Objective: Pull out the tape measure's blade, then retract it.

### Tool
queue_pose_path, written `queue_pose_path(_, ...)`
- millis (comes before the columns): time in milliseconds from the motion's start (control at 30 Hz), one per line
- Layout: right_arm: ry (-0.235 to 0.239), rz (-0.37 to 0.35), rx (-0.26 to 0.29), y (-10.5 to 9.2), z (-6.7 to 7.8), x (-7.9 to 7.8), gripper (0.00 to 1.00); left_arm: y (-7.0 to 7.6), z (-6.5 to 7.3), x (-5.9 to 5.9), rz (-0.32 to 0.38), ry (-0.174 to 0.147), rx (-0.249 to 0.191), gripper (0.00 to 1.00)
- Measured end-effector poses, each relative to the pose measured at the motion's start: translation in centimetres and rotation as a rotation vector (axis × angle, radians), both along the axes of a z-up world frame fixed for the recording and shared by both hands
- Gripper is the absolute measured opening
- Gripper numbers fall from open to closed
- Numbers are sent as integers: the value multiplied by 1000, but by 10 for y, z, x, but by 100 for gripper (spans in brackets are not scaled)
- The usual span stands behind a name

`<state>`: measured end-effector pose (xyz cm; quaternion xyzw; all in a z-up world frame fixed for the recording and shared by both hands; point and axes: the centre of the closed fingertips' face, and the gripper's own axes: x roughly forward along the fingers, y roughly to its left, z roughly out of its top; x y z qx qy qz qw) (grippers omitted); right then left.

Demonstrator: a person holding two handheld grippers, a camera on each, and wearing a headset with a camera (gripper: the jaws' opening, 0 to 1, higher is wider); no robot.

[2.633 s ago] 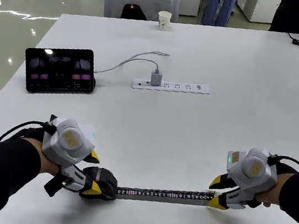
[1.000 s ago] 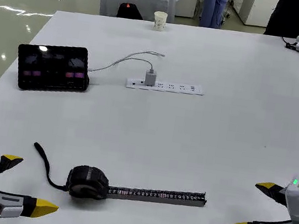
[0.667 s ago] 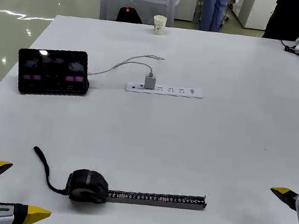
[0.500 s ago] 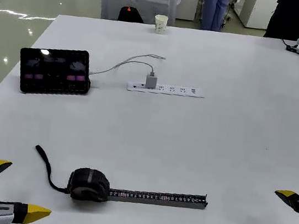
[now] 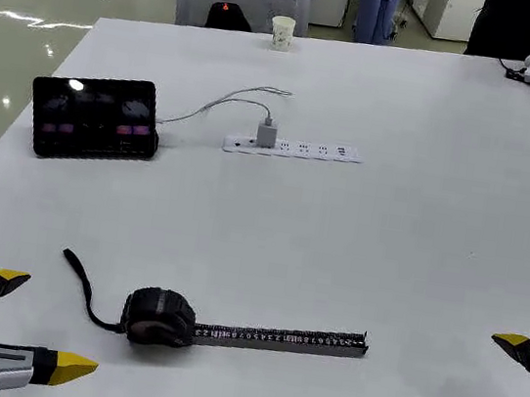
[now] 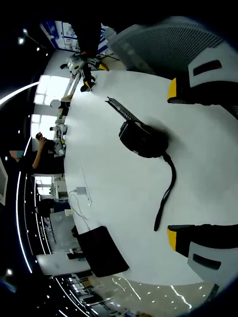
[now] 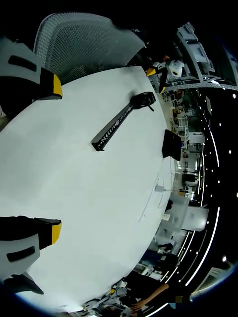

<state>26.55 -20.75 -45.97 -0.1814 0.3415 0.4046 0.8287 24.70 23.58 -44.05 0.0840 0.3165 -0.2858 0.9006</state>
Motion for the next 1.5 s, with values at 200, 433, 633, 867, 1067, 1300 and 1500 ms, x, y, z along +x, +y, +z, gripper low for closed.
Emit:
queue_pose_path(200,21,8,3,2,0,-4,99,-9,-1,5,1,-12,-6,99)
queue_pose_path(433,21,13,-10,2,-2,1,99,-22,-1,2,-1,-14,-18,99)
queue_pose_path(633,29,40,-34,3,-8,2,99,-36,-7,0,-10,-16,19,99)
queue_pose_path(867,-33,137,-59,9,-6,11,99,-53,-12,10,35,-4,-5,99)
queue_pose_path(1067,-26,204,-110,12,-10,20,99,-50,-27,19,103,27,13,99)
queue_pose_path(1300,7,250,-129,26,-10,30,99,-60,-28,23,141,15,19,99)
queue_pose_path(1500,28,327,-165,38,-14,40,99,-78,-20,29,167,5,-52,99)
